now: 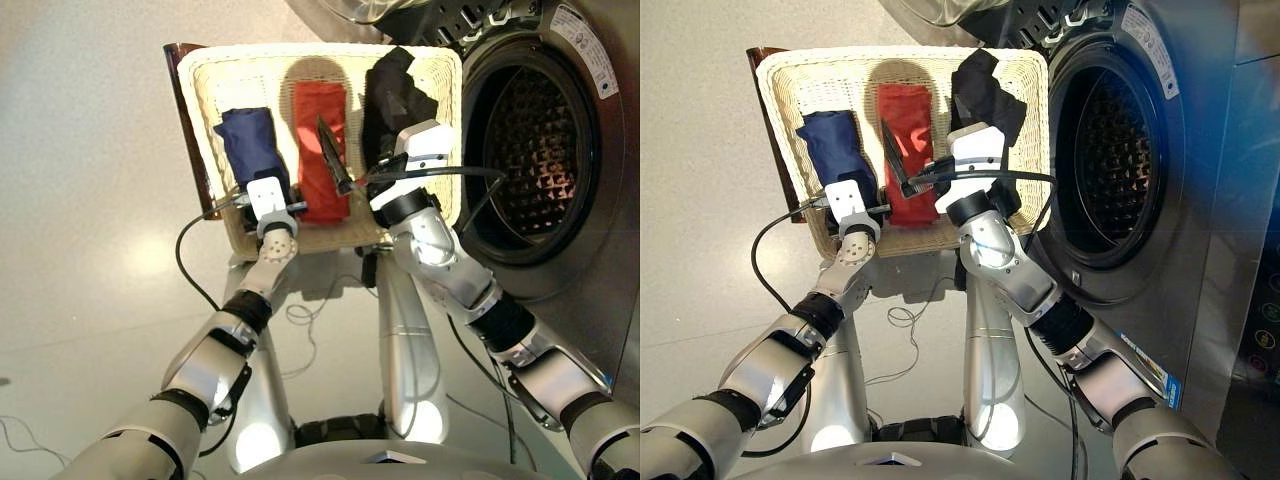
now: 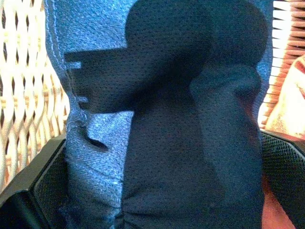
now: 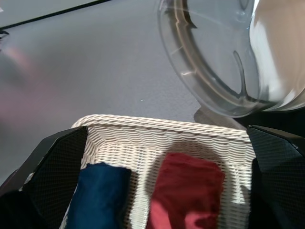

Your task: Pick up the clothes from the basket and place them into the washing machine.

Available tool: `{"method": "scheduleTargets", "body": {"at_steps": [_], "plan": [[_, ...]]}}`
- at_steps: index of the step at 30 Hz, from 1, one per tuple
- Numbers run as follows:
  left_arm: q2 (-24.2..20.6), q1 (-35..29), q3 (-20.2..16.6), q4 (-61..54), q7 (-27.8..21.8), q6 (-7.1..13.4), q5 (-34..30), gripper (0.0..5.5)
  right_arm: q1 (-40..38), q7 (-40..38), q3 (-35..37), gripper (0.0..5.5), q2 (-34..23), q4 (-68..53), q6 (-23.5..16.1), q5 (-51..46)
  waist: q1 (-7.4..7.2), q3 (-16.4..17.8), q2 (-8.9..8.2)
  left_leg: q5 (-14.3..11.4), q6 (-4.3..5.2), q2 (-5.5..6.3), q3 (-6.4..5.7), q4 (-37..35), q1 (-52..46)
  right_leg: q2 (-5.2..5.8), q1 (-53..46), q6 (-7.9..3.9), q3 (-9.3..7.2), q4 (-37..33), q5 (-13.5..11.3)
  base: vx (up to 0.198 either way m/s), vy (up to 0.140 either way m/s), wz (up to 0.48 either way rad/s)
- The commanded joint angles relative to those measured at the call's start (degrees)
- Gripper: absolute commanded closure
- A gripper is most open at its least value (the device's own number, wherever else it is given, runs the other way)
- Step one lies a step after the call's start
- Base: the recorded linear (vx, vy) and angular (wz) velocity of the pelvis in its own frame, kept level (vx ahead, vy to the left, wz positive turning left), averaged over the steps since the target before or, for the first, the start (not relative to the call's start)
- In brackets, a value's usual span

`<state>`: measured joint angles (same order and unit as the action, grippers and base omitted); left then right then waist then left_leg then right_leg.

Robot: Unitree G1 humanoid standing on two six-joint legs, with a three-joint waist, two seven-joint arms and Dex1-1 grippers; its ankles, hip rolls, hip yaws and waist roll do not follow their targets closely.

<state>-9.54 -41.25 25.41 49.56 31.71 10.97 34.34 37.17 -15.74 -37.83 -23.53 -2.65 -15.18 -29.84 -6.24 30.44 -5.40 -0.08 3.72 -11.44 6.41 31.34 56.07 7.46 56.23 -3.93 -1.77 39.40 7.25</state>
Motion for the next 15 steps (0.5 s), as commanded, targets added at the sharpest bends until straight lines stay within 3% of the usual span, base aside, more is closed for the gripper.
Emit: {"method": "scheduleTargets", "body": {"at_steps": [1, 2, 4, 15], "plan": [[3.12, -1.4, 0.58, 3.7, -1.59, -0.02, 0.72, 3.69, 0.94, 1.72, 0.38, 0.0, 0.67, -7.44, -2.76, -2.11, -0.03, -0.64, -1.14, -6.52, 3.41, -0.92, -0.85, 6.94, -1.39, -0.42, 2.91, -2.23, 3.2, 0.34, -0.91, 0.0, 0.0, 0.0], [3.08, -1.44, 0.48, 3.87, -1.66, -0.08, 0.64, 4.49, 0.8, 1.92, 0.3, 0.0, 0.69, -7.57, -2.8, -2.32, -0.07, -0.64, -1.12, -6.48, 3.4, -0.92, -0.81, 6.8, -1.48, -0.46, 2.84, -2.24, 3.23, 0.21, -0.96, 0.0, 0.0, 0.0], [3.01, -1.48, 0.35, 4.04, -1.69, -0.08, 0.55, 5.5, 0.65, 2.05, 0.35, 0.0, 0.67, -7.67, -2.91, -2.5, -0.12, -0.64, -1.14, -6.4, 3.4, -0.9, -0.74, 6.64, -1.56, -0.49, 2.77, -2.26, 3.29, 0.01, -1.05, 0.0, 0.0, 0.0], [2.14, 1.49, 1.02, 0.03, -2.77, 0.5, -0.2, 5.5, -0.26, 3.66, 0.8, 0.0, 0.27, -7.02, -2.78, -5.31, 0.56, -0.64, -0.56, -5.6, 3.46, -0.71, 0.04, 3.77, -5.51, -0.72, -0.47, -2.32, 3.29, -1.86, -1.6, 0.0, 0.0, 0.0]]}}
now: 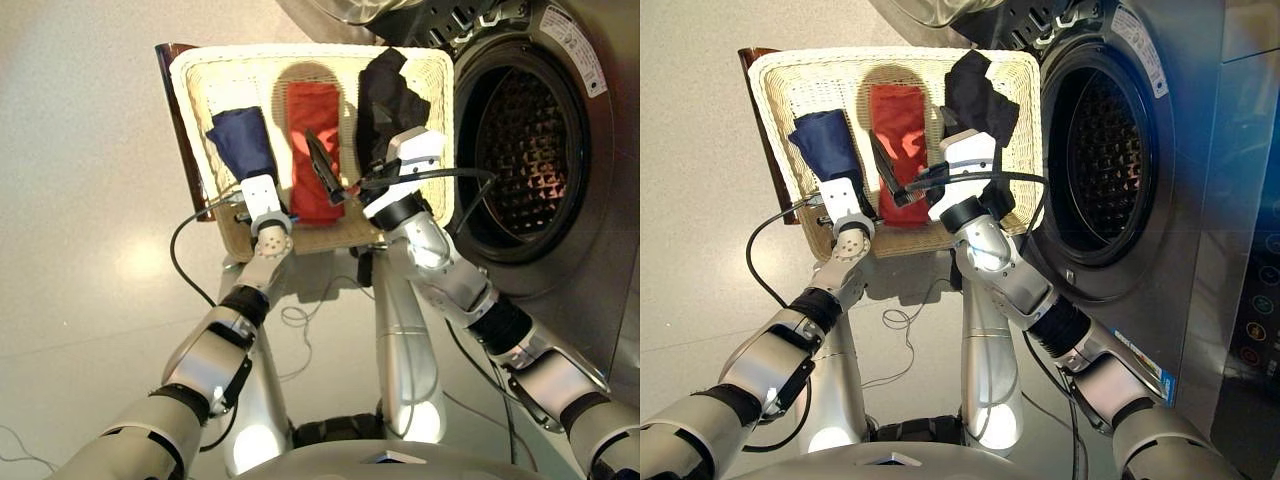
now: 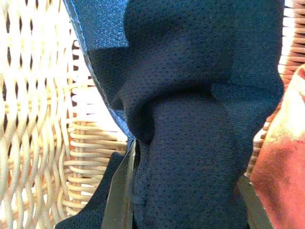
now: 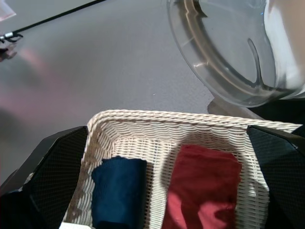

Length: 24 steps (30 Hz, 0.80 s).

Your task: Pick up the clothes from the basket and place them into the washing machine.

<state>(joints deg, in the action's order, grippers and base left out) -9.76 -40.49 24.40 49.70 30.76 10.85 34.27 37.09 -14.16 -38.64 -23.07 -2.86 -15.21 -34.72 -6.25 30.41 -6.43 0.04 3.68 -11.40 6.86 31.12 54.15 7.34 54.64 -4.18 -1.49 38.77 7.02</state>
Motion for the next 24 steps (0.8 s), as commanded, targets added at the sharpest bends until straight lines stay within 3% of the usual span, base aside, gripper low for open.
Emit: {"method": "scheduleTargets", "body": {"at_steps": [1, 6, 7, 8, 10, 14, 17, 21, 24], "plan": [[2.26, 1.55, 2.44, -1.64, -1.66, 1.05, -0.08, 5.5, -0.85, 1.92, 1.79, 0.0, -0.24, -6.58, -2.82, -0.54, 0.67, -0.62, 0.7, -5.66, 3.43, -0.58, -0.47, 3.71, -4.01, -0.55, 0.66, -2.06, 3.0, -1.34, -1.35, 0.0, 0.0, 0.0], [-0.04, 6.64, 4.29, -12.48, -2.17, 2.52, -1.43, 5.5, -5.11, 1.25, 4.46, 0.0, -1.81, -6.77, -2.72, -0.98, 1.19, -0.62, 1.82, -4.62, 3.35, 0.18, -0.15, 0.57, -6.82, 0.07, -2.3, -2.14, 2.4, -3.63, -1.96, 0.0, 0.0, 0.0], [-1.6, 7.96, 4.53, -17.08, -2.15, 3.0, -2.94, 5.5, -6.18, 1.06, 5.44, 0.0, -2.2, -6.73, -2.71, -1.35, 1.44, -0.62, 2.14, -4.1, 3.37, 0.44, 0.04, -0.84, -7.91, 0.28, -3.43, -2.27, 2.13, -4.92, -2.5, 0.0, 0.0, 0.0], [-4.21, 10.15, 4.5, -24.68, -2.13, 3.5, -5.34, 5.5, -6.83, 1.2, 7.08, 0.0, -3.27, -7.57, -2.59, -0.99, 1.81, -0.62, 2.42, -1.25, 2.88, 1.12, 0.53, -4.18, -8.11, 0.31, -3.59, -2.2, 1.77, -7.84, -5.23, 0.0, 0.0, 0.0], [-6.23, 11.92, 4.36, -29.32, -2.18, 3.54, -7.5, 5.5, -7.49, 1.2, 8.01, 0.0, -3.86, -7.96, -2.57, -0.75, 2.1, -0.62, 2.55, -0.85, 2.76, 1.5, 0.71, -5.7, -9.24, 0.41, -4.75, -2.37, 1.48, -9.41, -5.76, 0.0, 0.0, 0.0], [-11.83, 16.14, 3.26, -40.33, -3.66, 4.12, -18.87, 5.5, -8.69, 2.64, 10.46, 0.0, -4.66, -8.0, -3.11, -1.11, 2.87, -0.62, 2.66, 0.53, 2.33, 2.43, 1.35, -11.06, -14.45, 0.83, -10.13, -3.4, 0.9, -15.01, -7.55, 0.042, 0.009, 0.004], [-16.29, 18.92, 2.54, -48.06, -5.91, 5.52, -25.57, 5.5, -8.98, 6.36, 10.74, 0.0, -6.85, -9.57, -3.17, -7.22, 3.49, -0.62, 2.75, 1.6, 2.69, 3.28, 1.77, -14.75, -18.96, 1.48, -15.12, -4.04, 0.38, -19.03, -8.82, 0.061, 0.012, 0.049], [-19.09, 19.69, 2.89, -52.98, -7.59, 6.62, -27.37, 5.5, -7.0, 8.89, 9.01, 0.0, -8.64, -10.88, -2.15, -11.19, 4.14, -0.62, 2.77, 2.51, 2.61, 4.02, 2.28, -17.6, -22.91, 1.84, -18.88, -4.38, 0.08, -21.69, -9.74, 0.066, 0.024, 0.091], [-21.63, 18.54, 4.43, -56.67, -10.25, 8.1, -27.93, 5.5, -3.19, 10.66, 6.18, 0.0, -9.0, -11.05, -1.09, -13.44, 4.91, -0.62, 3.4, 3.2, 2.85, 5.11, 3.22, -21.58, -29.66, 2.86, -25.22, -5.37, -0.35, -24.83, -10.62, 0.081, 0.054, 0.04]]}}
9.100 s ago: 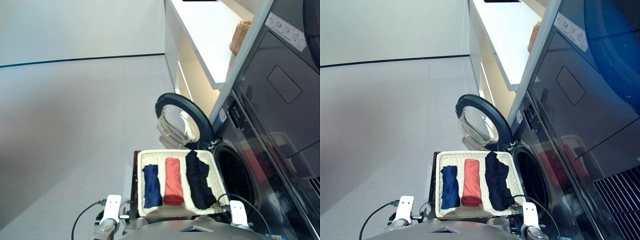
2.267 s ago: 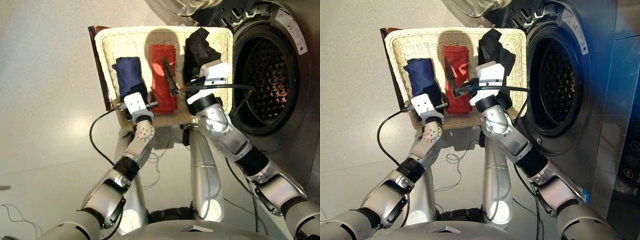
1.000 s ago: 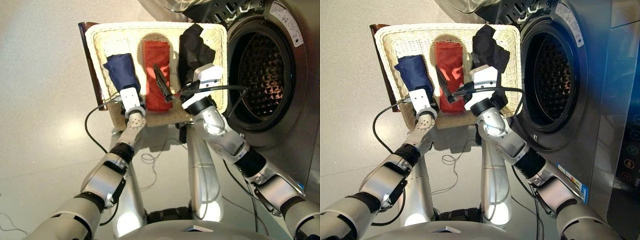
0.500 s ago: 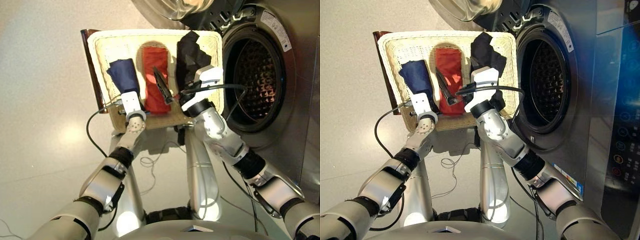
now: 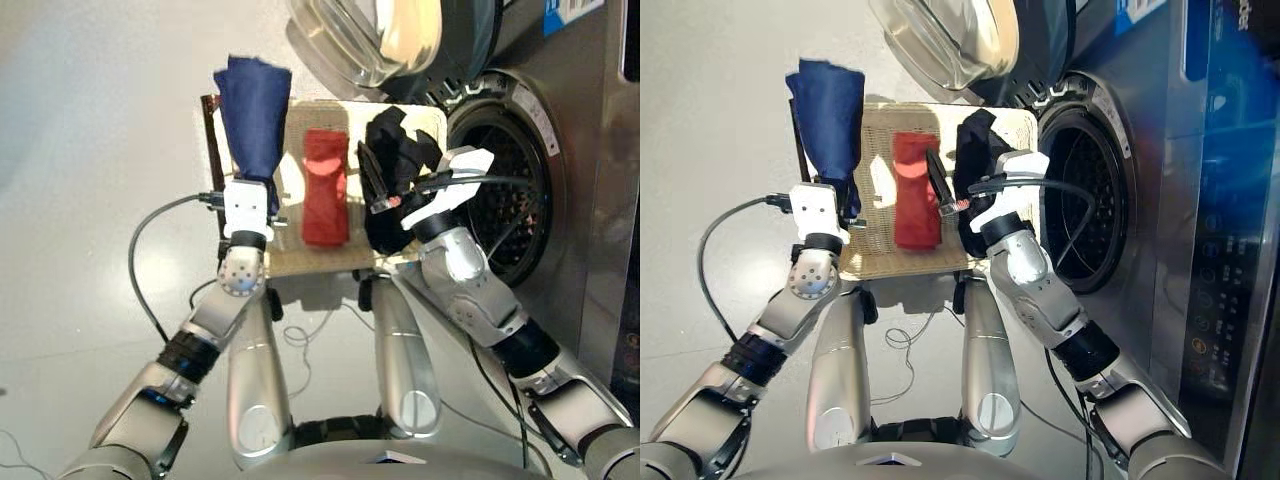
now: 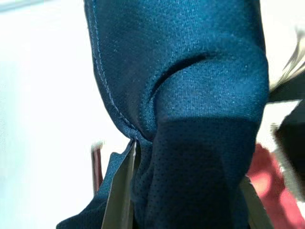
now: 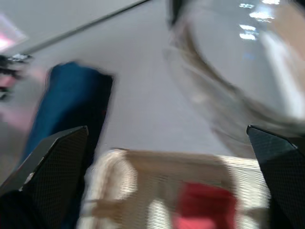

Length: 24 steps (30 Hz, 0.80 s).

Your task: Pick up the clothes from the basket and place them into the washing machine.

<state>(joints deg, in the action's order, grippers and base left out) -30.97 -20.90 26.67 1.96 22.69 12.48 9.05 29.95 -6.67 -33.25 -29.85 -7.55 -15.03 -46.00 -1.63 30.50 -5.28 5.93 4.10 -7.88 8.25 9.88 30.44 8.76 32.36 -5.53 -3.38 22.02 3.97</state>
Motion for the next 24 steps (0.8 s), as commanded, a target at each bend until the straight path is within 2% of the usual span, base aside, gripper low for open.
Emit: {"method": "scheduleTargets", "body": {"at_steps": [1, 2, 5, 6, 7, 12, 16, 24], "plan": [[-0.77, -1.95, 3.25, -8.88, -3.33, 6.92, -3.05, 5.5, 4.57, 3.71, 0.43, 0.0, -1.73, -6.45, -1.35, -2.06, 0.39, -0.71, 2.54, -2.35, 2.68, 1.8, 2.01, -1.53, -7.72, 1.81, -4.81, -4.18, 1.23, -9.06, -7.77, 0.0, 0.0, 0.0], [-0.79, -2.06, 3.23, -8.86, -3.33, 6.94, -3.05, 5.5, 4.68, 3.71, 0.46, 0.0, -1.74, -6.44, -1.35, -2.06, 0.4, -0.71, 2.53, -2.05, 2.66, 1.8, 2.02, -1.72, -7.59, 1.79, -4.71, -4.16, 1.24, -9.31, -8.09, 0.0, 0.0, 0.0], [-1.0, -5.93, 6.82, -7.86, -4.54, 7.57, -5.56, 5.5, 7.82, 5.12, -2.12, 0.0, 0.53, -6.94, -0.74, -3.54, 0.71, -0.98, 3.27, -1.0, 3.07, 2.72, 2.61, -6.15, -13.77, 2.82, -10.46, -5.0, 0.44, -12.86, -9.21, 0.041, 0.038, 0.072], [-1.0, -5.96, 6.82, -7.83, -4.52, 7.59, -5.57, 5.5, 7.86, 5.13, -2.14, 0.0, 0.55, -6.9, -0.75, -3.55, 0.71, -0.72, 3.27, -0.9, 3.07, 2.76, 2.61, -6.41, -14.18, 2.83, -10.85, -5.02, 0.4, -13.06, -9.26, 0.081, 0.079, 0.023], [-1.42, -6.82, 7.94, -8.21, -5.31, 8.11, -6.05, 5.5, 9.43, 5.85, -3.76, 0.0, 0.78, -7.17, 0.01, -3.68, 0.82, -2.15, 3.36, -0.75, 2.96, 3.04, 2.87, -8.25, -15.88, 3.05, -12.23, -5.42, 0.4, -14.43, -9.48, 0.0, 0.0, 0.0], [-2.48, -7.31, 9.28, -9.29, -5.75, 8.65, -6.28, 5.5, 12.74, 6.37, -5.73, 0.0, 1.53, -7.37, 0.61, -4.14, 1.11, -4.32, 3.05, -0.08, 2.51, 3.39, 3.81, -10.18, -17.36, 3.04, -12.83, -5.77, 1.26, -16.17, -10.74, 0.013, 0.014, -0.007], [-3.14, -8.27, 10.1, -10.16, -5.37, 9.38, -6.15, 5.5, 15.84, 6.2, -7.22, 0.0, 1.75, -6.91, 0.84, -4.17, 1.28, -5.22, 2.81, -0.16, 2.39, 3.3, 3.65, -10.16, -17.6, 3.19, -12.81, -5.6, 1.63, -16.19, -10.73, 0.0, 0.0, 0.0], [-3.39, -9.45, 11.77, -10.62, -4.23, 8.78, -7.52, 5.5, 16.82, 5.46, -7.76, 0.0, 2.13, -6.38, 0.74, -4.42, 1.29, -5.79, 3.37, -0.09, 2.33, 3.47, 3.1, -9.87, -17.2, 3.45, -12.52, -5.4, 1.7, -15.96, -10.36, 0.0, 0.0, 0.0]]}}
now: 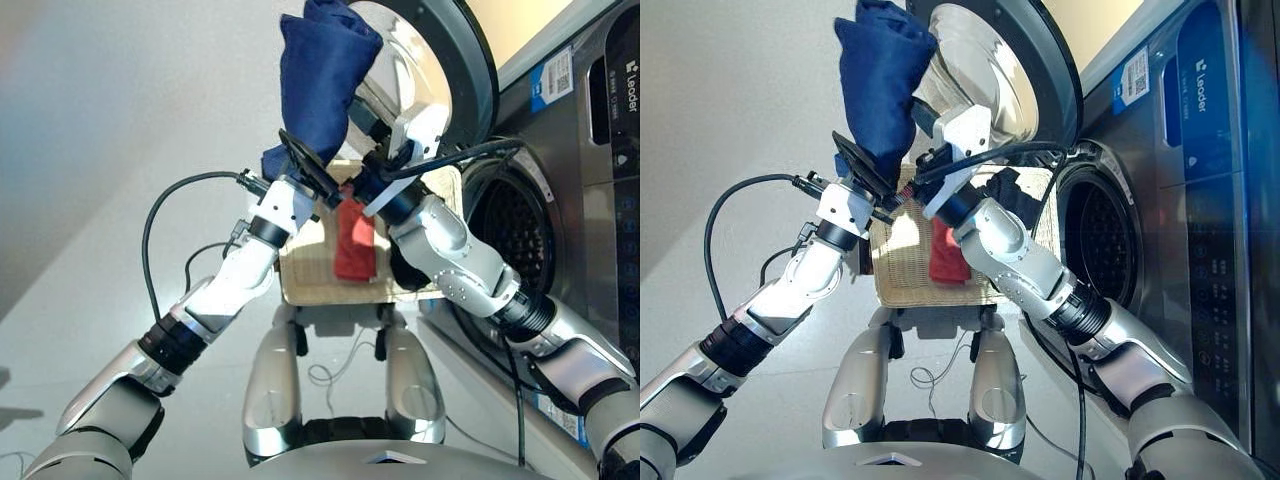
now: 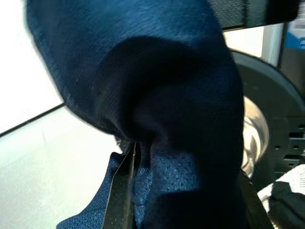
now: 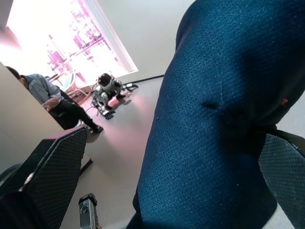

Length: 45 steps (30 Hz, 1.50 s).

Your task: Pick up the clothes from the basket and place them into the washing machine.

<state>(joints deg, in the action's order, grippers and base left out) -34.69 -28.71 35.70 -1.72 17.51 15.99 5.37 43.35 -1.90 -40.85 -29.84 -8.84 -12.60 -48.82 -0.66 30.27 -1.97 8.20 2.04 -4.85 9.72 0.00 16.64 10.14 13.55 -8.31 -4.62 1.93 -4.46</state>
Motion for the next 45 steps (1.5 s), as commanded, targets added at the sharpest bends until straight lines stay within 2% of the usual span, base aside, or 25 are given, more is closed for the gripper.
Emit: {"method": "scheduleTargets", "body": {"at_steps": [1, 2, 3, 4, 5, 13, 21, 30, 32, 38, 42, 45], "plan": [[0.33, -1.65, 2.74, -7.1, 1.18, 5.21, -4.12, 5.5, 3.13, 0.53, -0.13, 0.41, 1.93, -5.19, -1.78, -1.72, 0.3, -5.57, 0.21, -2.34, 4.39, 0.48, 1.53, 0.11, -3.32, 2.09, 6.28, -2.6, 2.94, 4.21, -1.87, 0.0, 0.0, 0.0], [0.34, -1.65, 2.76, -7.1, 1.19, 5.2, -4.14, 5.5, 3.12, 0.53, -0.12, 1.21, 1.92, -5.2, -1.78, -1.72, 0.28, -5.58, 0.22, -2.34, 4.39, 0.48, 1.51, 0.12, -3.3, 2.1, 6.28, -2.6, 2.92, 4.21, -1.87, 0.0, 0.0, 0.0], [0.5, -1.66, 2.71, -7.1, 1.4, 5.11, -4.13, 5.5, 2.76, 0.39, 0.04, 3.82, 1.88, -5.28, -1.89, -1.74, 0.29, -5.57, 0.29, -2.31, 4.4, 0.47, 1.44, 0.16, -3.3, 2.2, 6.26, -2.58, 2.84, 4.27, -1.9, 0.0, 0.0, 0.0], [0.68, -1.72, 2.71, -7.0, 1.57, 5.06, -4.2, 5.5, 2.58, 0.33, 0.16, 4.9, 1.78, -5.42, -1.92, -1.43, 0.29, -5.56, 0.35, -2.29, 4.42, 0.46, 1.42, 0.18, -3.28, 2.23, 6.23, -2.58, 2.75, 4.29, -1.87, 0.0, 0.0, 0.0], [0.84, -1.86, 2.73, -6.93, 1.79, 5.01, -4.34, 5.5, 2.23, 0.2, 0.4, 5.5, 1.77, -5.51, -2.03, -1.27, 0.27, -5.53, 0.41, -2.26, 4.45, 0.44, 1.38, 0.24, -3.25, 2.26, 6.17, -2.58, 2.68, 4.29, -1.86, 0.0, 0.0, 0.0], [1.74, -2.64, 3.02, -5.97, 3.64, 4.68, -5.72, 5.5, -0.55, -1.81, 2.09, 5.5, 2.1, -5.45, -2.96, 1.35, 0.28, -5.14, 0.64, -2.19, 4.49, 0.44, 1.02, 0.6, -2.95, 2.42, 6.22, -2.6, 2.57, 4.42, -1.71, 0.0, 0.0, 0.0], [0.98, -3.69, 3.42, -6.27, 5.21, 4.8, -8.93, 5.5, -3.12, -4.18, 3.6, 5.5, 1.93, -5.36, -3.51, 7.35, 0.16, -4.81, 0.75, -2.19, 4.47, 0.36, 0.89, 0.98, -2.63, 2.54, 6.35, -2.59, 2.5, 4.62, -1.66, 0.0, 0.0, 0.0], [1.25, -3.5, 4.11, -5.66, 6.5, 5.17, -9.42, 5.5, -7.69, -8.3, 6.61, 5.5, 2.55, -2.07, -4.8, 14.56, 0.09, -4.65, 1.05, -2.25, 4.47, 0.36, 0.83, 1.34, -2.5, 2.71, 6.33, -2.63, 2.29, 4.81, -1.58, 0.0, 0.0, 0.0], [1.39, -3.07, 4.08, -5.49, 6.92, 5.26, -9.06, 0.0, -10.77, -11.22, 8.61, 5.5, 3.39, 1.04, -5.41, 16.65, 0.0, -4.53, 1.24, -2.3, 4.36, 0.43, 0.71, 1.41, -2.49, 2.78, 6.29, -2.68, 2.22, 4.91, -1.52, 0.0, 0.0, 0.0], [2.27, -3.36, 5.07, -5.23, 7.54, 6.6, -7.29, 0.0, -15.56, -19.1, 13.96, 5.5, 7.16, 12.96, -7.54, 22.53, 0.06, -4.45, 1.85, -2.39, 4.12, 0.39, 0.19, 1.68, -2.43, 3.05, 6.11, -2.71, 1.89, 5.17, -1.39, 0.0, 0.0, 0.0], [2.91, -4.41, 6.46, -5.03, 6.73, 8.73, -4.45, 0.0, -15.05, -23.71, 16.61, 5.5, 8.75, 22.67, -8.91, 28.92, 0.44, -4.52, 2.32, -2.41, 4.03, 0.46, -0.13, 1.73, -2.19, 3.21, 6.01, -2.74, 1.41, 5.39, -1.25, 0.0, 0.0, 0.0], [2.99, -4.86, 7.1, -4.88, 6.19, 9.29, -2.98, 0.0, -15.03, -26.05, 18.42, 5.5, 9.78, 28.19, -9.67, 29.38, 0.61, -4.48, 2.7, -2.43, 3.98, 0.47, -0.43, 1.65, -2.22, 3.47, 5.96, -2.76, 1.05, 5.48, -1.19, 0.0, 0.0, 0.0]]}}
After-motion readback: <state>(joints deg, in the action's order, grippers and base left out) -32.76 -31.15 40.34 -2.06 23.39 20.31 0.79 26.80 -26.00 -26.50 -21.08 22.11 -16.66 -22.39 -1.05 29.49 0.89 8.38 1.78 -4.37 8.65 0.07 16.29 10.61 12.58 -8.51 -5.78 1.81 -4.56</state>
